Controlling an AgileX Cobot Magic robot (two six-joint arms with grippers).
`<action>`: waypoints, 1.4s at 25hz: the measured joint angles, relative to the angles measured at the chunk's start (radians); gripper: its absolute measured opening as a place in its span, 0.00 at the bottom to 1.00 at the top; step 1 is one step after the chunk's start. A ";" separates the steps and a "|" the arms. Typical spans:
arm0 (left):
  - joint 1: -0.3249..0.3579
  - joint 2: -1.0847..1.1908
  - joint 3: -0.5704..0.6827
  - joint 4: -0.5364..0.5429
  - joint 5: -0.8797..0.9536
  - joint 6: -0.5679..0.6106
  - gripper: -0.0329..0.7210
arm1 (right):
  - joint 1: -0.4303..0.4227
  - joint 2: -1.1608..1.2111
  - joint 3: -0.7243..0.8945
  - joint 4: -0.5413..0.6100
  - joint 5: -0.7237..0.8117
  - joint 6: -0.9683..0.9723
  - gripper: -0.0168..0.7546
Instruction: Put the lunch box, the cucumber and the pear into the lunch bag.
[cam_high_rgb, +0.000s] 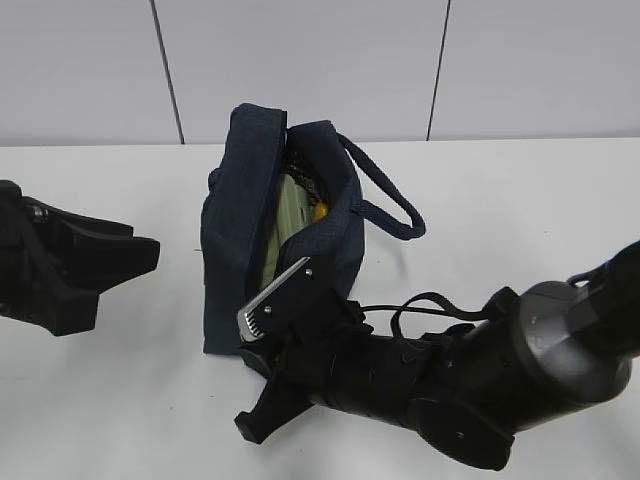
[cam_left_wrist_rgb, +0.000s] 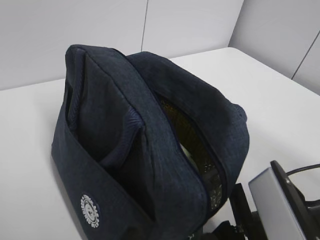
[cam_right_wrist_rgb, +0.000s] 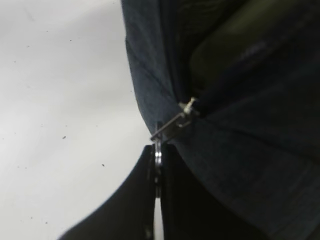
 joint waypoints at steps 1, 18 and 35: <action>0.000 0.000 0.000 0.000 0.000 0.000 0.36 | 0.000 0.002 0.000 0.002 0.000 0.000 0.03; 0.000 0.000 0.000 0.000 0.000 0.000 0.36 | 0.000 -0.043 -0.001 -0.024 0.146 0.051 0.03; 0.000 0.000 0.000 -0.160 -0.001 0.000 0.36 | 0.002 -0.363 -0.034 -0.178 0.510 0.088 0.03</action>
